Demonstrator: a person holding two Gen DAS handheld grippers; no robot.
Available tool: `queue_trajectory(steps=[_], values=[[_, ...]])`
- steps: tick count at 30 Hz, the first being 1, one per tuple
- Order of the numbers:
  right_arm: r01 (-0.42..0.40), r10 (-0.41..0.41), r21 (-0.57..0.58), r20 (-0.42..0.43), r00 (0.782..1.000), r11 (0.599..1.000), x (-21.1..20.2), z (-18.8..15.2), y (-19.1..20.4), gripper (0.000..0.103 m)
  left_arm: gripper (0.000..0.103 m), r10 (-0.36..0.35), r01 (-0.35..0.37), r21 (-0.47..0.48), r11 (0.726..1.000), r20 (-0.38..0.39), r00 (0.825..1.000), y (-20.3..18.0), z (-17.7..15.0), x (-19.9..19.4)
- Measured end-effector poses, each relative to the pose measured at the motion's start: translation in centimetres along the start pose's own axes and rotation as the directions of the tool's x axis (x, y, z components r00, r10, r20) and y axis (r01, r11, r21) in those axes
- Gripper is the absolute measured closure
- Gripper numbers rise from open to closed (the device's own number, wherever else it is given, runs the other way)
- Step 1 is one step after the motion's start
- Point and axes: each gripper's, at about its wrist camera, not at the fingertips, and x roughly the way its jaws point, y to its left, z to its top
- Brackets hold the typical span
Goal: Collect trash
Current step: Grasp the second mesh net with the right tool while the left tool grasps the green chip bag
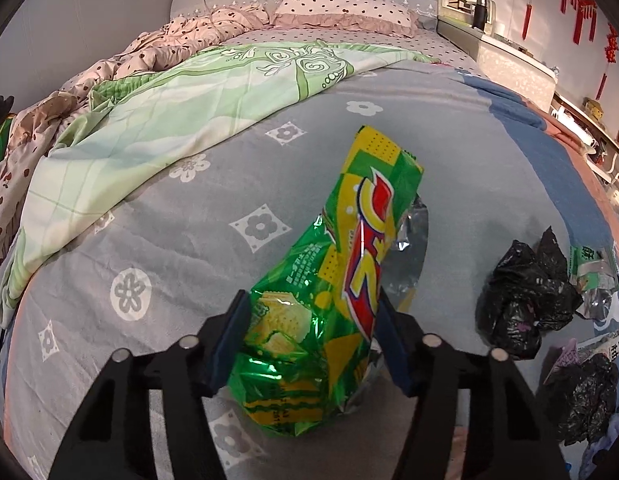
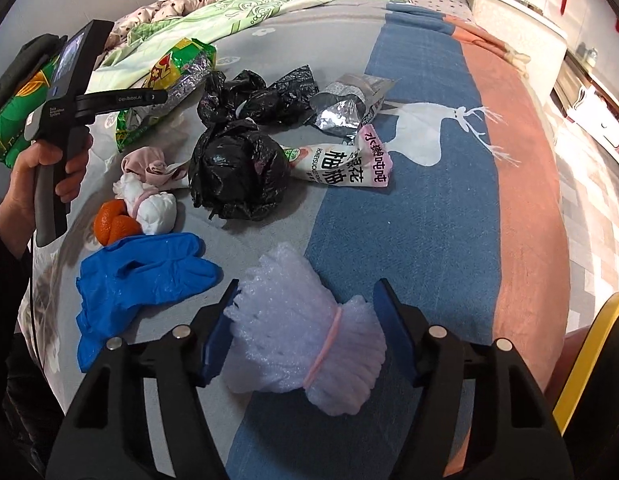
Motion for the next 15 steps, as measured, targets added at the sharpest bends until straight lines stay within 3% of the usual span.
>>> queue_trajectory(steps=[3,8,9,11,12,15], values=[[0.0,0.0,-0.002,0.0,1.0,1.0,0.3,0.1,-0.1,0.05,0.081,0.006,-0.006,0.021,1.0,0.007,1.0,0.0,-0.2,0.0],[0.021,-0.021,-0.002,0.012,1.0,1.0,0.3,0.1,-0.2,0.063,0.086,0.02,-0.021,0.038,0.999,0.025,0.999,-0.2,-0.2,-0.6],[0.021,-0.021,-0.003,0.012,1.0,1.0,0.2,0.1,-0.2,0.064,0.102,0.014,-0.015,0.038,0.999,0.027,1.0,-0.2,-0.1,-0.8],[0.022,-0.022,-0.003,0.012,1.0,1.0,0.1,0.1,-0.3,0.07,0.102,0.007,-0.008,0.033,0.999,0.032,0.999,-0.1,-0.1,-1.4],[0.022,-0.022,0.0,0.017,1.0,1.0,-0.1,0.2,-0.4,0.086,0.102,0.007,-0.008,0.039,0.999,0.038,0.999,-0.2,-0.1,-1.8],[0.025,-0.026,0.011,0.044,0.999,1.0,-0.9,0.2,-0.5,0.084,0.102,0.008,-0.011,0.054,0.999,0.05,0.999,-0.5,-0.1,-2.8]])
